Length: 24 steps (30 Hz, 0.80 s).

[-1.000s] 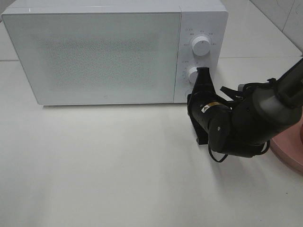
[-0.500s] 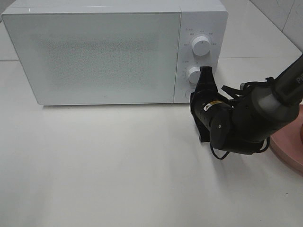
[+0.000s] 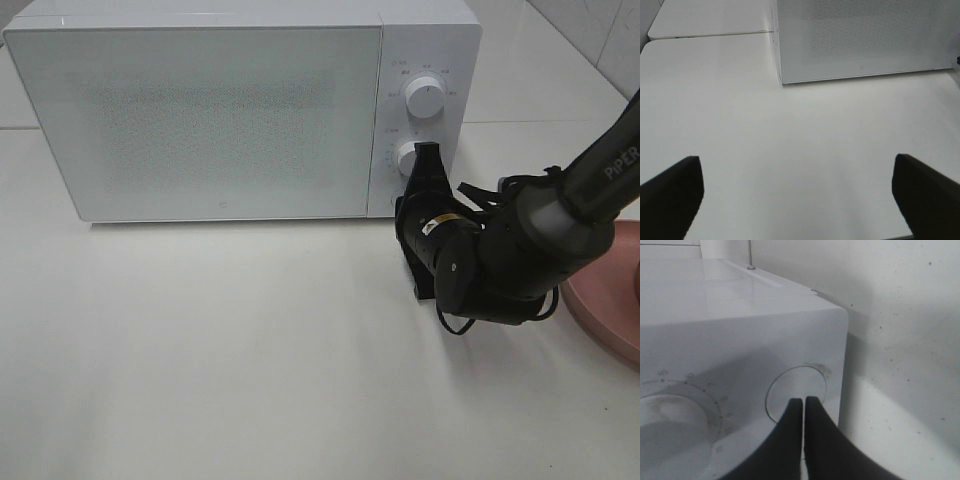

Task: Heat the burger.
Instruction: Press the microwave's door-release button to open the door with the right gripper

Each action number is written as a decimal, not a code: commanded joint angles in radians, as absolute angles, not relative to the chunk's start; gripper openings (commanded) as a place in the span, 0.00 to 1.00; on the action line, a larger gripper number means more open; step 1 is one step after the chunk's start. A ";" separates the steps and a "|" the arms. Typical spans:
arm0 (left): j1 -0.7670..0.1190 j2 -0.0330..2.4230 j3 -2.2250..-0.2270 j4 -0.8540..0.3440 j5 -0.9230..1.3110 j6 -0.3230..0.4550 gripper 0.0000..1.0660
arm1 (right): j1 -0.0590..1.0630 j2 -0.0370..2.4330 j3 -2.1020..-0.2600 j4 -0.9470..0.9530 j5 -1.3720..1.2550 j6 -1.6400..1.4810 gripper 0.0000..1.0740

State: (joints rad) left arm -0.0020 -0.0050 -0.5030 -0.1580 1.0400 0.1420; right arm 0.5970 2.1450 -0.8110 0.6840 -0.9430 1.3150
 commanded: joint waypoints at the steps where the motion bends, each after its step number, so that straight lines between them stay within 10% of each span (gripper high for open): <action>1: -0.001 -0.028 -0.501 -0.161 1.038 0.141 0.88 | 0.585 2.148 -0.820 0.667 -0.954 1.322 0.00; 24: -0.001 -0.028 -0.501 -0.161 1.038 0.141 0.88 | 0.546 2.156 -0.869 0.659 -0.966 1.288 0.00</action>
State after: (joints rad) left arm -0.0020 -0.0050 -0.5030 -0.1580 1.0400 0.1420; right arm 0.5600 2.1590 -0.8460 0.6620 -0.9300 1.3060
